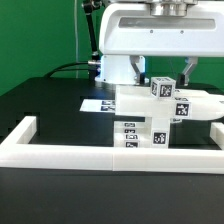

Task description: Assemble chair

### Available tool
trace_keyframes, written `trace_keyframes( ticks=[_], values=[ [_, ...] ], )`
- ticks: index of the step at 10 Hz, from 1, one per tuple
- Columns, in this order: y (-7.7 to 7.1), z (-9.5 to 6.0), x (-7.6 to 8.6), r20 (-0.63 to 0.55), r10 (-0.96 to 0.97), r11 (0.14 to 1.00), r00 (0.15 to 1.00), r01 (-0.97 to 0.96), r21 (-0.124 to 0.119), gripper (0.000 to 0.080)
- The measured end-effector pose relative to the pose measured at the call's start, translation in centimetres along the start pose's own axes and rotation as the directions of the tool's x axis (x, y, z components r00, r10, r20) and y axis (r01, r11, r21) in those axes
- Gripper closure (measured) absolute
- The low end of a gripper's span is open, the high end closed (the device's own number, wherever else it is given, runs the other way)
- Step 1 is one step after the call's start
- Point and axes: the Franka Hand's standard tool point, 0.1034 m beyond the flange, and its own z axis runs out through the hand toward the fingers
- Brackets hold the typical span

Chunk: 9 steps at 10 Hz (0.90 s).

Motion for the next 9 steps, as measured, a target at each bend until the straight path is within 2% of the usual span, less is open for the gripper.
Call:
trace_keyframes(
  ticks=[1, 2, 5, 7, 9],
  values=[
    [0.00, 0.01, -0.01, 0.000, 0.014, 1.000, 1.000, -0.014, 0.000, 0.0424],
    [0.02, 0.01, 0.00, 0.000, 0.018, 1.000, 1.000, -0.018, 0.000, 0.0518],
    [-0.01, 0.03, -0.01, 0.001, 0.224, 0.975, 0.975, -0.224, 0.002, 0.0517],
    [0.03, 0.10, 0.00, 0.002, 0.389, 0.921, 0.921, -0.389, 0.002, 0.0517],
    [0.07, 0.10, 0.00, 0.003, 0.570, 0.821, 0.821, -0.570, 0.003, 0.0515]
  ],
)
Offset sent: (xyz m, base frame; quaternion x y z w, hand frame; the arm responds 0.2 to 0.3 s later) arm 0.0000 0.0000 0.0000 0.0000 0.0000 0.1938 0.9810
